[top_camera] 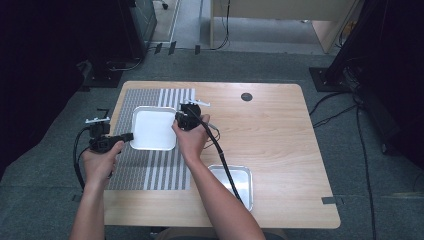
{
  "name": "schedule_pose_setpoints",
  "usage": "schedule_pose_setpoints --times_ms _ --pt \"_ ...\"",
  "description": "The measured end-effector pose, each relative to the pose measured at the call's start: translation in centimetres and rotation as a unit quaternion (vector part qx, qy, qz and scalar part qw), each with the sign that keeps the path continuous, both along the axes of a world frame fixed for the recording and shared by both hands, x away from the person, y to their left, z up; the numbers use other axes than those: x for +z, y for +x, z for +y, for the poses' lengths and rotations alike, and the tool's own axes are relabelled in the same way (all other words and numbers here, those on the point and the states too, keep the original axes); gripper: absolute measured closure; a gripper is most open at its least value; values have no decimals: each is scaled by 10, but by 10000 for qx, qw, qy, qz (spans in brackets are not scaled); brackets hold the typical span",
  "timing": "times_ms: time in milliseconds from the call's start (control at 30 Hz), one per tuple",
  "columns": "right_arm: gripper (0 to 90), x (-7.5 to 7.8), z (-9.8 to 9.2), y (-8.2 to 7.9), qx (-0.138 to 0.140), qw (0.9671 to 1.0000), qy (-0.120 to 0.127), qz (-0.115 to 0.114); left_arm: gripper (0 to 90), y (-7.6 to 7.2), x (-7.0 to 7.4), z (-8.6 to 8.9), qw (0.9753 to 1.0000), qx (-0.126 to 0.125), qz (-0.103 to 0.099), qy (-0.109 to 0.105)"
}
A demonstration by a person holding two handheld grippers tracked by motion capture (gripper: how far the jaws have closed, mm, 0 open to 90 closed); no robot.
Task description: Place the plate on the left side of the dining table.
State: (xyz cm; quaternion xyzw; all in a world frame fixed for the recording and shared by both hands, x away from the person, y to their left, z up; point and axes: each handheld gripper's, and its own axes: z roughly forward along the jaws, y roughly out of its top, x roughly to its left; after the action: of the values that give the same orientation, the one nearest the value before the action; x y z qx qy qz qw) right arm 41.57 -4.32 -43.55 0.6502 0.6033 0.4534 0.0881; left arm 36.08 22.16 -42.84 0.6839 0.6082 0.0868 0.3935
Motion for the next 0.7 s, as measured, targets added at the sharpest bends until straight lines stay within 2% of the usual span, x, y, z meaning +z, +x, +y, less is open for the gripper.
schedule_pose_setpoints --times_ms 100,333,467,700 --pt "900 -4 1 4 -27 10000 11 30 876 5 -2 0 10000 -4 3 43" --pt "900 -15 3 17 -107 9999 43 103 877 17 -10 1 10000 43 64 -2" --pt "900 -26 8 25 -183 9998 -11 123 877 24 -17 2 9999 95 135 39" --pt "899 -36 18 32 -157 9997 -124 169 883 34 -30 8 9994 202 285 76"
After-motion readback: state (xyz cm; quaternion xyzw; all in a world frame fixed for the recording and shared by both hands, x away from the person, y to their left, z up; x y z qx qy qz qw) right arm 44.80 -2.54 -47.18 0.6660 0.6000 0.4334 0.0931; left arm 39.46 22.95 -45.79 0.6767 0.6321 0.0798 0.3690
